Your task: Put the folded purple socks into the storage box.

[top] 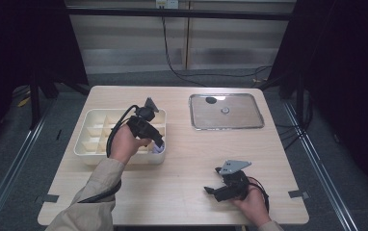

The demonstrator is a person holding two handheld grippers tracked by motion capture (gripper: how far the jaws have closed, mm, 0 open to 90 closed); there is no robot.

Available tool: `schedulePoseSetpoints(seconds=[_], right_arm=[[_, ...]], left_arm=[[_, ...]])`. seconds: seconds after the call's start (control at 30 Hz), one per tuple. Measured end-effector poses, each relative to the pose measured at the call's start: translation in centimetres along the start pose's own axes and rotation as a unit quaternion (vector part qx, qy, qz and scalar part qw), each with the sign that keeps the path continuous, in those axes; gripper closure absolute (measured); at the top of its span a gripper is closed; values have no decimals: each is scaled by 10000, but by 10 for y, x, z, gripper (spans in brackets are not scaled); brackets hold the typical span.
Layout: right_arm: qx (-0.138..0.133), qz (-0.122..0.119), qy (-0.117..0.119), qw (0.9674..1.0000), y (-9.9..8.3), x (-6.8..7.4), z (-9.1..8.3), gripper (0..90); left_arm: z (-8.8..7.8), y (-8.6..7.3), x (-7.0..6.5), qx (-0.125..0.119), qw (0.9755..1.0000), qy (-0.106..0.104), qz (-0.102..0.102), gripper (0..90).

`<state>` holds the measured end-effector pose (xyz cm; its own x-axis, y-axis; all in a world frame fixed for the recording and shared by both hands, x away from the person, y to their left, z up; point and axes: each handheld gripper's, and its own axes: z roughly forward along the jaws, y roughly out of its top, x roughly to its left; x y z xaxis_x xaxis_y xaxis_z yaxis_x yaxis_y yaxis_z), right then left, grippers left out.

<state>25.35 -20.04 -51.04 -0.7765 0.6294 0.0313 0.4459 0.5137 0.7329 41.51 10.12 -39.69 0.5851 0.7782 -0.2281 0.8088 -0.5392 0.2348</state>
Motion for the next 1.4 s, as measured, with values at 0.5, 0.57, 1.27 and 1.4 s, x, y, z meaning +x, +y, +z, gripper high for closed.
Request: schedulePoseSetpoints(seconds=[0.5,0.57,1.27,1.4], right_arm=[[-1,-1,3,10000,0,0,0,166],[-2,0,4,10000,0,0,0,166],[13,29,11,10000,0,0,0,163],[16,41,17,10000,0,0,0,163]], left_arm=[[-1,-5,2,21,10000,-8,-41,235],[-1,-6,2,34,10000,-13,-24,226],[-4,-13,0,109,9999,96,48,179],[-6,-16,0,127,9998,116,76,181]])
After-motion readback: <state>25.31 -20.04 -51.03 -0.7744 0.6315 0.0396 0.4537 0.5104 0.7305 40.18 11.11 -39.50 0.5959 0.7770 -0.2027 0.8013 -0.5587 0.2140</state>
